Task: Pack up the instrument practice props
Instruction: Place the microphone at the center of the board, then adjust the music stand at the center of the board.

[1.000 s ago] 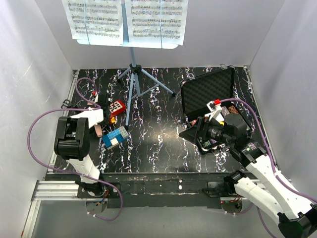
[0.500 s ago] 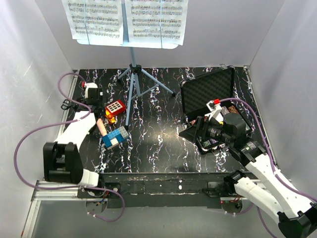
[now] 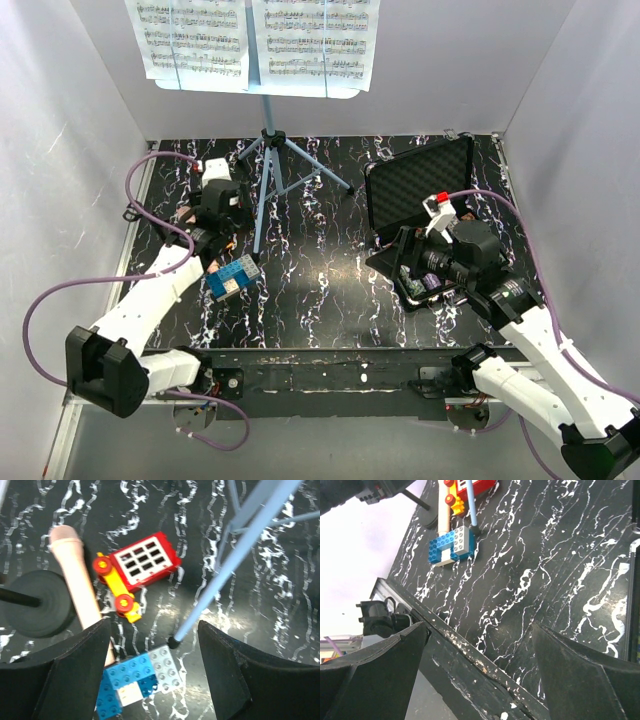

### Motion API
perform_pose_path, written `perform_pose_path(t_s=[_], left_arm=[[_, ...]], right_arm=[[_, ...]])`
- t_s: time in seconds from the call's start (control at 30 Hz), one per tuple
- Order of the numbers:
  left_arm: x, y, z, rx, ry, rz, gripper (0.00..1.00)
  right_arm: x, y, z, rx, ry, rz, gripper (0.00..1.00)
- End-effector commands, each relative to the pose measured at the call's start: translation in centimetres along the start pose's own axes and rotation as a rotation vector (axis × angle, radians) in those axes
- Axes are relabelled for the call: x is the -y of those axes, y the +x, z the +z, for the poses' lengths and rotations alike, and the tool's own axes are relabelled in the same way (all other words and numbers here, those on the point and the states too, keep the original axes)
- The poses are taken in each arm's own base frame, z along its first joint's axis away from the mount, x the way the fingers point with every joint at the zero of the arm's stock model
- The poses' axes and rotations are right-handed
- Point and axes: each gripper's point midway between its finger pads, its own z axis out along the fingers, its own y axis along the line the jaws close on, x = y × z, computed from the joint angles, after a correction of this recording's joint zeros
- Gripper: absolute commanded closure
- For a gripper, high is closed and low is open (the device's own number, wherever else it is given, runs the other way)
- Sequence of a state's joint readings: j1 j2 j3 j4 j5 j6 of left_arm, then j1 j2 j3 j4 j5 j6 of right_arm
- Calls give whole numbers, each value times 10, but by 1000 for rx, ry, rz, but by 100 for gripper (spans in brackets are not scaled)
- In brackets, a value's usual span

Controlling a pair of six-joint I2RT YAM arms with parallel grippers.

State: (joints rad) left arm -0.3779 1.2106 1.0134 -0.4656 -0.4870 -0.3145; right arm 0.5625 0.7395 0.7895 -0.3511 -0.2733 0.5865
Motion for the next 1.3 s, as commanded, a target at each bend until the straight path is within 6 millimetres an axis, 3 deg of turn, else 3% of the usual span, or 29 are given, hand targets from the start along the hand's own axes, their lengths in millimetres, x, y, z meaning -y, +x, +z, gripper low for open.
perform_pose_path(t_s=[0.0,0.1,0.17,0.47,0.6,0.7,0.8,0.97,1.1,1.27], left_arm=[[43,1,-17,44,178,-79,30],[75,8,-19,63,313,-100,29],[84,8,-15,85,344,-107,29],[95,-8,34,212,251,-115,27],[112,3,62,168,247,-54,27],[113,14,79,131,205,-28,28],[118,18,82,134,235,-28,42],[139,13,69,161,382,-47,68],[157,18,62,128,487,-22,80],[164,25,58,104,536,-24,88]], right_arm=[[1,-15,-5,40,42,-27,5],[5,-13,-1,24,57,-21,6],[6,-12,1,12,67,-17,7],[12,-12,4,6,98,-12,7],[13,-14,3,0,111,-22,8],[13,-16,1,3,117,-33,7],[12,-19,-1,13,120,-45,7],[15,-17,1,3,130,-47,7],[24,-12,1,-5,161,-49,7],[25,-11,0,-1,164,-47,7]])
